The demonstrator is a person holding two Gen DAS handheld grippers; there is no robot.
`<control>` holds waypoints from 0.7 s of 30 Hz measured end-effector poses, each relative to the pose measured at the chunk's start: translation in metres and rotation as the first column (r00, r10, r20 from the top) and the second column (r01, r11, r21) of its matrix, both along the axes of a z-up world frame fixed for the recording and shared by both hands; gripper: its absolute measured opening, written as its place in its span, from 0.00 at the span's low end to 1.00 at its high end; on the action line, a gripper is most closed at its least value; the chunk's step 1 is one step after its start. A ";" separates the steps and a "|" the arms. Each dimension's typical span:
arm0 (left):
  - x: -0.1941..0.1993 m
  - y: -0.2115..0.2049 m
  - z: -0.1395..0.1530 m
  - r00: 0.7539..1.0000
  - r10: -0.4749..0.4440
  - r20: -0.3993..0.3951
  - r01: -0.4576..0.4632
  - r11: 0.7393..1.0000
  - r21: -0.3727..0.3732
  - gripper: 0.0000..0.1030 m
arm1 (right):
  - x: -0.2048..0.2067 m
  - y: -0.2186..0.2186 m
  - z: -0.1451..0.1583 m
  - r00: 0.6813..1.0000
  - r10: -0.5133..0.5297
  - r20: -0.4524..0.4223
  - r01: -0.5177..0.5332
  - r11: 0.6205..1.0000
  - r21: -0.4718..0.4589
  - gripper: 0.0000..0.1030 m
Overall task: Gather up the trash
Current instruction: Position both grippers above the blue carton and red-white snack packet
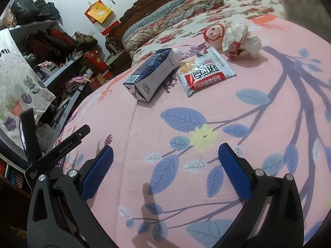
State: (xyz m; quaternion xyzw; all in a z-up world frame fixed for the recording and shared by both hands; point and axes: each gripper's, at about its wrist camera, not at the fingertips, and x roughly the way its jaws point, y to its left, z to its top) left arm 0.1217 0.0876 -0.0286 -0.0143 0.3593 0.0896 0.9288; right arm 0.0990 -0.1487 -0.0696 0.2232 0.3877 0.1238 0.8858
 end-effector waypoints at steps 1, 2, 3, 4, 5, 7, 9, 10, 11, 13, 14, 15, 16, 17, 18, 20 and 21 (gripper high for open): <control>-0.003 -0.003 0.002 1.000 -0.002 0.014 0.002 1.000 0.020 0.92 | 0.000 0.000 0.000 1.000 -0.001 0.001 0.001 1.000 0.002 0.97; -0.006 -0.008 0.004 1.000 -0.011 0.029 0.010 0.999 0.045 0.92 | -0.001 0.000 0.000 1.000 -0.002 0.002 0.002 1.000 0.002 0.97; -0.009 -0.012 0.006 0.999 -0.015 0.041 0.012 0.997 0.070 0.92 | -0.001 0.000 -0.001 1.000 -0.002 0.003 0.002 1.000 0.003 0.97; -0.011 -0.016 0.006 0.999 -0.014 0.047 0.010 0.995 0.098 0.92 | -0.001 -0.001 -0.001 1.000 -0.001 0.004 0.001 1.000 0.004 0.97; -0.011 -0.020 0.007 0.999 -0.019 0.048 0.013 0.993 0.120 0.92 | -0.001 -0.001 -0.001 1.000 -0.001 0.004 0.001 1.000 0.007 0.97; -0.012 -0.031 0.006 0.998 -0.046 0.040 0.039 0.986 0.159 0.92 | -0.001 -0.001 -0.001 1.000 -0.001 0.006 0.001 1.000 0.013 0.97; -0.012 -0.040 0.004 0.996 -0.084 0.015 0.080 0.978 0.194 0.92 | -0.002 -0.001 -0.001 1.000 -0.002 0.007 0.001 1.000 0.016 0.97; -0.012 -0.045 0.002 0.995 -0.104 0.004 0.100 0.972 0.213 0.92 | -0.002 -0.001 -0.001 1.000 -0.001 0.005 0.001 1.000 0.007 0.97; -0.012 -0.049 0.001 0.993 -0.114 0.001 0.111 0.967 0.228 0.92 | -0.002 0.000 0.000 1.000 0.002 0.002 -0.002 1.000 -0.006 0.97; -0.011 -0.051 0.002 0.992 -0.128 0.004 0.123 0.964 0.234 0.91 | -0.001 0.002 0.001 1.000 0.011 -0.005 -0.011 1.000 -0.030 0.97; -0.010 -0.050 0.002 0.991 -0.136 0.007 0.131 0.965 0.227 0.91 | -0.001 0.001 0.001 1.000 0.013 -0.006 -0.013 0.999 -0.033 0.93; -0.011 -0.050 0.003 0.990 -0.139 0.010 0.134 0.966 0.219 0.91 | 0.001 0.000 0.002 1.000 0.016 -0.008 -0.016 0.999 -0.040 0.90; -0.011 -0.048 0.002 0.990 -0.142 0.010 0.137 0.968 0.209 0.90 | 0.004 -0.002 0.002 1.000 0.017 -0.014 -0.018 0.999 -0.050 0.84; -0.011 -0.047 0.002 0.989 -0.148 0.007 0.144 0.969 0.199 0.88 | 0.008 -0.004 0.002 1.000 0.016 -0.022 -0.017 0.998 -0.057 0.82; -0.011 -0.048 0.001 0.988 -0.157 0.004 0.154 0.970 0.190 0.86 | 0.015 -0.008 0.004 0.999 0.009 -0.032 -0.011 0.998 -0.067 0.82; -0.011 -0.048 0.002 0.984 -0.180 0.010 0.175 0.968 0.178 0.86 | 0.030 -0.015 0.012 1.000 -0.012 -0.019 0.010 0.995 -0.104 0.82; -0.012 -0.049 0.003 0.983 -0.185 0.013 0.180 0.968 0.177 0.86 | 0.041 -0.017 0.016 1.000 -0.024 -0.003 0.023 0.988 -0.156 0.83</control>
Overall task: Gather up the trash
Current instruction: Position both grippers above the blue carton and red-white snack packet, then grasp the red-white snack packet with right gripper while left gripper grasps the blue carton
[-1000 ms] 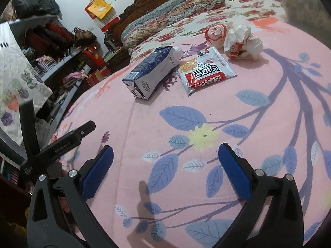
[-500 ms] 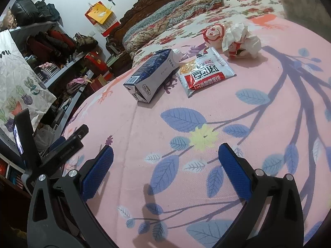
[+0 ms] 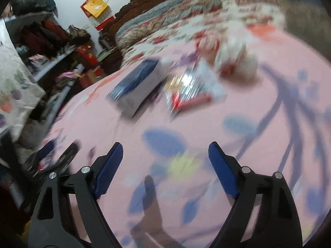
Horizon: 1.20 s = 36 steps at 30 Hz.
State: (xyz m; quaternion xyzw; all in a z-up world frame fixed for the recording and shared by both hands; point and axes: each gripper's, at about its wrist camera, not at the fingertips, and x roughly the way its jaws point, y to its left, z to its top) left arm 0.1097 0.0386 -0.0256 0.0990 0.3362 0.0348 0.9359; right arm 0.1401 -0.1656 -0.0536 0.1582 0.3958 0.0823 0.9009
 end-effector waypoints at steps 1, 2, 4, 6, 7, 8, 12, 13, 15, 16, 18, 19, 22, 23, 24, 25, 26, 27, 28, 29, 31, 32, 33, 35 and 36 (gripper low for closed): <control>-0.001 -0.001 0.000 1.000 -0.009 0.003 0.009 1.000 -0.001 0.86 | 0.014 -0.001 0.002 1.000 0.001 -0.001 -0.001 0.999 -0.050 0.86; -0.001 -0.001 0.000 1.000 -0.014 0.003 0.014 1.000 -0.003 0.86 | 0.030 -0.003 0.002 1.000 0.002 -0.011 -0.003 0.996 -0.089 0.87; -0.001 -0.001 0.000 1.000 -0.031 0.002 0.031 0.999 -0.011 0.86 | 0.054 -0.004 -0.002 0.999 0.011 -0.039 -0.016 0.991 -0.131 0.90; -0.001 0.001 0.000 0.999 -0.041 0.006 0.042 0.999 -0.025 0.86 | 0.078 0.001 -0.009 0.997 0.032 -0.072 -0.046 0.977 -0.209 0.90; -0.001 0.001 0.000 0.999 -0.046 0.006 0.046 0.998 -0.031 0.86 | 0.086 0.002 -0.011 0.995 0.046 -0.092 -0.065 0.974 -0.217 0.90; -0.001 0.002 0.000 0.999 -0.049 0.001 0.049 0.998 -0.038 0.86 | 0.089 0.004 -0.011 0.994 0.055 -0.095 -0.075 0.972 -0.224 0.82; 0.008 0.006 0.000 0.992 -0.102 -0.073 0.093 0.988 -0.122 0.85 | 0.080 0.016 -0.008 0.986 0.140 -0.089 -0.159 0.945 -0.287 0.31; 0.014 0.007 0.002 0.986 -0.126 -0.107 0.107 0.979 -0.172 0.83 | 0.072 0.016 -0.008 0.984 0.154 -0.086 -0.172 0.945 -0.278 0.26; 0.025 0.006 0.012 0.978 -0.165 -0.129 0.131 0.962 -0.241 0.81 | 0.055 0.013 -0.008 0.982 0.175 -0.073 -0.188 0.949 -0.252 0.19; 0.033 0.001 0.022 0.976 -0.183 -0.119 0.147 0.953 -0.265 0.81 | 0.047 0.012 -0.008 0.982 0.178 -0.068 -0.189 0.953 -0.237 0.17; 0.045 -0.012 0.032 0.974 -0.195 -0.113 0.161 0.953 -0.256 0.81 | 0.030 0.005 -0.010 0.983 0.173 -0.059 -0.181 0.969 -0.168 0.16; 0.056 -0.026 0.037 0.969 -0.216 -0.119 0.182 0.953 -0.241 0.81 | 0.024 0.004 -0.011 0.984 0.169 -0.055 -0.176 0.973 -0.148 0.15; 0.083 -0.061 0.034 0.955 -0.261 -0.140 0.234 0.955 -0.184 0.82 | -0.001 -0.010 -0.011 0.990 0.138 -0.043 -0.141 0.987 -0.075 0.15; 0.097 -0.075 0.026 0.948 -0.271 -0.164 0.244 0.955 -0.166 0.82 | -0.006 -0.014 -0.011 0.991 0.128 -0.041 -0.130 0.990 -0.061 0.15; 0.105 -0.080 0.022 0.946 -0.271 -0.179 0.244 0.956 -0.162 0.81 | -0.014 -0.020 -0.011 0.993 0.115 -0.037 -0.117 0.992 -0.048 0.15; 0.116 -0.088 0.016 0.942 -0.266 -0.204 0.237 0.959 -0.158 0.77 | -0.023 -0.024 -0.011 0.994 0.104 -0.034 -0.105 0.994 -0.043 0.15; 0.126 -0.094 0.009 0.940 -0.254 -0.227 0.224 0.963 -0.151 0.74 | -0.030 -0.029 -0.010 0.995 0.091 -0.031 -0.093 0.995 -0.045 0.15; 0.132 -0.096 0.004 0.939 -0.246 -0.241 0.216 0.966 -0.143 0.66 | -0.034 -0.033 -0.010 0.996 0.085 -0.029 -0.087 0.995 -0.048 0.15; 0.139 -0.100 -0.003 0.936 -0.238 -0.259 0.210 0.969 -0.134 0.59 | -0.038 -0.037 -0.009 0.997 0.075 -0.024 -0.076 0.996 -0.051 0.15; 0.143 -0.101 -0.010 0.931 -0.237 -0.277 0.207 0.969 -0.134 0.55 | -0.042 -0.042 -0.008 0.998 0.066 -0.018 -0.067 0.996 -0.052 0.15; 0.139 -0.097 -0.013 0.936 -0.228 -0.269 0.192 0.969 -0.154 0.50 | -0.049 -0.055 -0.003 0.999 0.041 0.003 -0.041 0.999 -0.032 0.15; 0.134 -0.095 -0.012 0.936 -0.230 -0.267 0.194 0.969 -0.154 0.49 | -0.054 -0.063 0.000 1.000 0.026 0.015 -0.026 1.000 -0.013 0.15; 0.127 -0.094 -0.010 0.935 -0.235 -0.267 0.199 0.968 -0.153 0.48 | -0.055 -0.069 0.001 1.000 0.018 0.021 -0.018 1.000 0.000 0.15; 0.101 -0.088 -0.008 0.922 -0.271 -0.275 0.220 0.954 -0.204 0.47 | -0.060 -0.080 0.002 1.000 0.001 0.031 -0.002 1.000 0.026 0.15; 0.083 -0.087 -0.008 0.907 -0.310 -0.284 0.243 0.938 -0.246 0.47 | -0.064 -0.086 0.002 0.999 -0.005 0.035 0.004 0.999 0.038 0.15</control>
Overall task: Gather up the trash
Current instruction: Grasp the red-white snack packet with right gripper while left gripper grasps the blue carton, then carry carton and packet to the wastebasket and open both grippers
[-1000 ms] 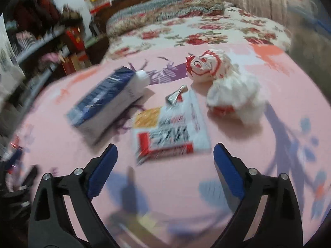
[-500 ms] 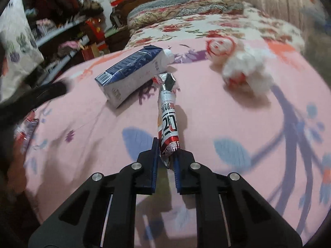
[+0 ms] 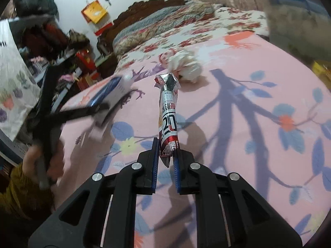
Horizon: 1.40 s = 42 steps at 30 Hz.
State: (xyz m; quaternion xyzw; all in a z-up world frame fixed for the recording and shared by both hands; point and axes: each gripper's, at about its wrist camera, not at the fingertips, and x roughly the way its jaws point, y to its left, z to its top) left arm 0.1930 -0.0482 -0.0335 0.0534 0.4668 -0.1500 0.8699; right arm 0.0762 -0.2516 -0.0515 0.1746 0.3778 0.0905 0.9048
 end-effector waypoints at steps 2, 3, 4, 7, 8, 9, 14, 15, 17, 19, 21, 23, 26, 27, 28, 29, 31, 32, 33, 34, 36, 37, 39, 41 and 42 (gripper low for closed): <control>-0.031 -0.006 0.001 0.997 -0.074 -0.013 0.073 0.996 -0.041 0.47 | -0.009 -0.011 -0.001 1.000 -0.009 0.008 0.009 1.000 0.013 0.15; -0.044 -0.011 0.002 0.993 -0.113 -0.021 0.111 0.992 -0.062 0.47 | -0.014 -0.016 -0.002 1.000 -0.014 0.013 0.013 1.000 0.016 0.15; -0.059 -0.021 0.002 0.985 -0.170 -0.035 0.167 0.982 -0.085 0.47 | -0.017 -0.020 -0.004 1.000 -0.019 0.016 0.019 1.000 0.018 0.15; -0.075 -0.054 0.003 0.964 -0.262 -0.037 0.258 0.962 -0.091 0.47 | -0.033 -0.040 -0.010 0.998 -0.059 0.021 0.058 0.998 0.032 0.15; -0.077 -0.069 0.003 0.955 -0.293 -0.037 0.289 0.953 -0.090 0.47 | -0.038 -0.050 -0.014 0.997 -0.081 0.015 0.081 0.996 0.042 0.15; -0.079 -0.083 0.003 0.948 -0.317 -0.037 0.313 0.946 -0.090 0.47 | -0.041 -0.058 -0.016 0.995 -0.096 0.013 0.095 0.994 0.052 0.15; -0.069 -0.178 0.010 0.893 -0.449 -0.034 0.444 0.890 -0.102 0.45 | -0.066 -0.120 -0.012 0.975 -0.218 0.034 0.215 0.973 0.080 0.15; -0.064 -0.203 0.014 0.880 -0.475 -0.023 0.471 0.877 -0.097 0.45 | -0.069 -0.130 -0.010 0.970 -0.241 0.039 0.237 0.968 0.077 0.15; -0.057 -0.241 0.020 0.857 -0.515 -0.013 0.510 0.853 -0.109 0.45 | -0.075 -0.165 -0.002 0.949 -0.309 0.059 0.305 0.950 0.068 0.15; -0.047 -0.284 0.025 0.833 -0.553 0.000 0.549 0.827 -0.118 0.45 | -0.077 -0.195 0.003 0.928 -0.366 0.072 0.363 0.930 0.057 0.15; -0.040 -0.333 0.030 0.807 -0.590 0.013 0.587 0.799 -0.129 0.45 | -0.076 -0.230 0.005 0.898 -0.433 0.076 0.430 0.901 0.053 0.15; -0.036 -0.371 0.034 0.788 -0.615 0.014 0.611 0.780 -0.138 0.45 | -0.071 -0.258 0.002 0.875 -0.480 0.063 0.478 0.877 0.049 0.15; -0.030 -0.431 0.036 0.764 -0.645 0.029 0.642 0.755 -0.131 0.45 | -0.058 -0.300 0.000 0.846 -0.533 0.036 0.529 0.845 0.070 0.15; -0.027 -0.451 0.035 0.755 -0.655 0.034 0.653 0.746 -0.127 0.45 | -0.052 -0.312 0.001 0.838 -0.545 0.028 0.543 0.837 0.063 0.15; -0.026 -0.463 0.034 0.751 -0.659 0.032 0.657 0.743 -0.125 0.46 | -0.044 -0.322 0.002 0.832 -0.554 0.019 0.553 0.832 0.051 0.15; -0.022 -0.481 0.032 0.748 -0.664 0.019 0.661 0.741 -0.120 0.46 | -0.036 -0.331 0.002 0.832 -0.555 0.014 0.555 0.831 0.036 0.19; -0.014 -0.507 0.025 0.744 -0.668 -0.019 0.663 0.742 -0.103 0.52 | -0.027 -0.340 -0.001 0.829 -0.560 -0.013 0.560 0.829 0.005 0.25; -0.010 -0.515 0.022 0.752 -0.658 -0.030 0.655 0.751 -0.083 0.55 | -0.025 -0.343 -0.004 0.825 -0.564 -0.036 0.564 0.826 0.002 0.42; -0.009 -0.517 0.022 0.761 -0.649 -0.024 0.646 0.760 -0.073 0.59 | -0.027 -0.344 -0.006 0.823 -0.567 -0.046 0.568 0.823 0.016 0.55; -0.008 -0.514 0.023 0.768 -0.640 -0.013 0.638 0.766 -0.077 0.60 | -0.033 -0.342 -0.007 0.819 -0.573 -0.023 0.573 0.819 0.033 0.72; -0.006 -0.503 0.025 0.774 -0.633 -0.005 0.628 0.769 -0.118 0.65 | -0.049 -0.336 -0.006 0.807 -0.590 0.025 0.589 0.807 0.032 0.76; -0.006 -0.497 0.026 0.778 -0.629 -0.006 0.623 0.772 -0.123 0.65 | -0.054 -0.335 -0.005 0.801 -0.597 0.037 0.596 0.802 0.033 0.76; -0.007 -0.480 0.026 0.787 -0.617 -0.016 0.610 0.781 -0.137 0.65 | -0.066 -0.331 -0.001 0.786 -0.614 0.063 0.611 0.789 0.064 0.75; -0.011 -0.455 0.026 0.798 -0.602 -0.026 0.589 0.789 -0.172 0.65 | -0.076 -0.325 0.000 0.776 -0.626 0.075 0.617 0.779 0.112 0.75; -0.015 -0.441 0.025 0.803 -0.595 -0.031 0.581 0.793 -0.185 0.65 | -0.083 -0.315 -0.001 0.774 -0.629 0.076 0.617 0.775 0.133 0.75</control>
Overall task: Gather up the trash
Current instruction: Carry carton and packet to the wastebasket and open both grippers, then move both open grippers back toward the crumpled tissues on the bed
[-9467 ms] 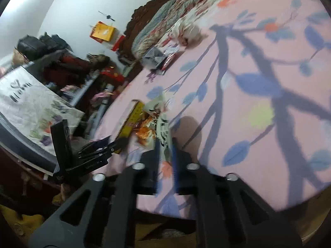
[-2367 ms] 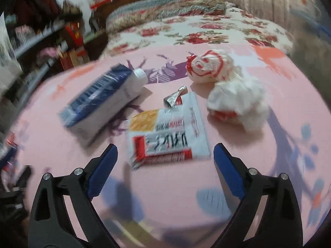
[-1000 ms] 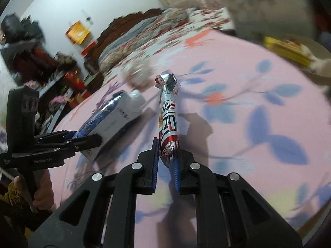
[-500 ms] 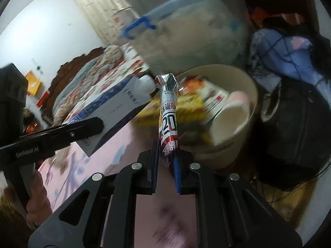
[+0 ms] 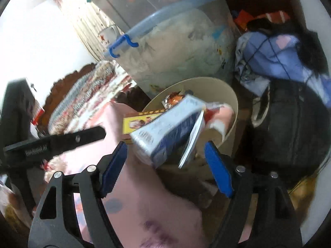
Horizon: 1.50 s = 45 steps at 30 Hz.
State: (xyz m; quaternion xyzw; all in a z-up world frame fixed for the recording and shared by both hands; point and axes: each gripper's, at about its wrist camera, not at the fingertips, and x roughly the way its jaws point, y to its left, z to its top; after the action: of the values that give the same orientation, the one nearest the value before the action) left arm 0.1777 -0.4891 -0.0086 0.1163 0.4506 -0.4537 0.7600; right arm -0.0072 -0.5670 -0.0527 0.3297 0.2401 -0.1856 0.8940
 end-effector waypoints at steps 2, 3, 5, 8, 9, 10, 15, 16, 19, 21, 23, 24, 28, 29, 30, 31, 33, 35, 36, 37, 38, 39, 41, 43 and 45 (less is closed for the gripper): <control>-0.008 0.025 -0.002 1.000 0.017 0.000 -0.017 1.000 -0.002 0.65 | -0.007 0.014 0.000 1.000 0.001 0.014 -0.001 1.000 0.010 0.75; -0.015 0.042 -0.005 1.000 0.026 0.005 -0.026 1.000 0.000 0.65 | -0.011 0.024 -0.001 1.000 0.001 0.020 -0.001 1.000 0.016 0.75; -0.025 0.068 -0.010 0.999 0.038 0.015 -0.038 0.999 0.012 0.65 | -0.017 0.044 -0.003 1.000 0.002 0.027 -0.003 1.000 0.031 0.75; -0.041 0.110 -0.018 0.997 0.061 0.056 -0.064 0.997 0.046 0.65 | -0.022 0.076 -0.004 0.999 0.022 0.040 -0.023 0.999 0.048 0.75; -0.046 0.126 -0.019 0.994 0.073 0.075 -0.078 0.995 0.059 0.65 | -0.024 0.089 -0.004 0.999 0.031 0.044 -0.034 0.998 0.048 0.75; -0.048 0.137 -0.021 0.993 0.082 0.086 -0.087 0.994 0.065 0.65 | -0.025 0.102 -0.004 0.998 0.044 0.046 -0.046 0.998 0.048 0.75; -0.053 0.209 -0.029 0.980 0.161 0.120 -0.174 0.979 0.110 0.65 | -0.016 0.157 -0.003 0.990 0.142 0.026 -0.143 0.989 0.036 0.74; -0.052 0.219 -0.030 0.976 0.176 0.127 -0.191 0.975 0.113 0.65 | -0.013 0.166 -0.003 0.987 0.158 0.017 -0.158 0.987 0.025 0.74; -0.050 0.258 -0.029 0.956 0.245 0.164 -0.265 0.957 0.115 0.65 | 0.000 0.196 -0.001 0.974 0.227 -0.018 -0.227 0.974 -0.002 0.73; -0.048 0.279 -0.030 0.940 0.286 0.189 -0.310 0.943 0.117 0.65 | 0.008 0.215 -0.001 0.961 0.273 -0.036 -0.273 0.962 -0.007 0.73; -0.047 0.299 -0.031 0.927 0.320 0.197 -0.346 0.931 0.118 0.65 | 0.014 0.233 -0.003 0.948 0.312 -0.056 -0.313 0.950 -0.013 0.72; -0.045 0.309 -0.033 0.922 0.334 0.197 -0.361 0.925 0.121 0.65 | 0.018 0.243 -0.004 0.941 0.333 -0.067 -0.334 0.942 -0.012 0.72; -0.041 0.339 -0.038 0.902 0.382 0.200 -0.412 0.901 0.135 0.65 | 0.030 0.278 -0.011 0.907 0.408 -0.103 -0.410 0.912 0.000 0.71; -0.040 0.348 -0.040 0.896 0.396 0.201 -0.426 0.894 0.138 0.65 | 0.033 0.285 -0.012 0.900 0.422 -0.112 -0.425 0.905 -0.002 0.71; -0.039 0.358 -0.042 0.889 0.411 0.202 -0.442 0.886 0.143 0.65 | 0.035 0.294 -0.013 0.890 0.439 -0.123 -0.442 0.897 -0.003 0.71; -0.039 0.365 -0.043 0.884 0.420 0.205 -0.452 0.880 0.145 0.65 | 0.037 0.303 -0.015 0.883 0.451 -0.132 -0.456 0.890 -0.007 0.71; -0.038 0.381 -0.045 0.871 0.444 0.210 -0.477 0.866 0.148 0.65 | 0.041 0.317 -0.014 0.870 0.469 -0.149 -0.477 0.878 -0.023 0.71; -0.038 0.392 -0.045 0.867 0.458 0.197 -0.487 0.862 0.140 0.65 | 0.045 0.328 -0.013 0.858 0.489 -0.156 -0.498 0.867 -0.018 0.71; -0.037 0.396 -0.044 0.863 0.465 0.199 -0.494 0.859 0.135 0.65 | 0.046 0.333 -0.012 0.848 0.506 -0.157 -0.514 0.858 -0.010 0.71; -0.036 0.404 -0.042 0.854 0.476 0.210 -0.507 0.852 0.128 0.67 | 0.048 0.336 -0.012 0.838 0.523 -0.158 -0.530 0.848 -0.002 0.70; -0.034 0.408 -0.041 0.848 0.485 0.214 -0.516 0.847 0.125 0.67 | 0.051 0.339 -0.012 0.830 0.535 -0.159 -0.542 0.841 0.002 0.69; -0.032 0.414 -0.041 0.840 0.499 0.213 -0.529 0.840 0.121 0.68 | 0.055 0.342 -0.011 0.823 0.544 -0.162 -0.551 0.835 0.003 0.69; -0.027 0.430 -0.040 0.819 0.535 0.207 -0.564 0.817 0.119 0.68 | 0.067 0.345 -0.010 0.816 0.553 -0.169 -0.559 0.829 0.010 0.69; -0.023 0.445 -0.040 0.803 0.572 0.166 -0.590 0.802 0.089 0.68 | 0.082 0.344 -0.007 0.814 0.555 -0.170 -0.558 0.829 0.031 0.69; -0.023 0.455 -0.039 0.792 0.597 0.129 -0.607 0.792 0.058 0.68 | 0.100 0.338 0.001 0.822 0.546 -0.162 -0.549 0.835 0.034 0.69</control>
State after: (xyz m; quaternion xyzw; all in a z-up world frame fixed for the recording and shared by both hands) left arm 0.1550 -0.0341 -0.0477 0.0266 0.4453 -0.1589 0.8808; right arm 0.0925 -0.2289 -0.0513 0.2241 0.3962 0.0505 0.8890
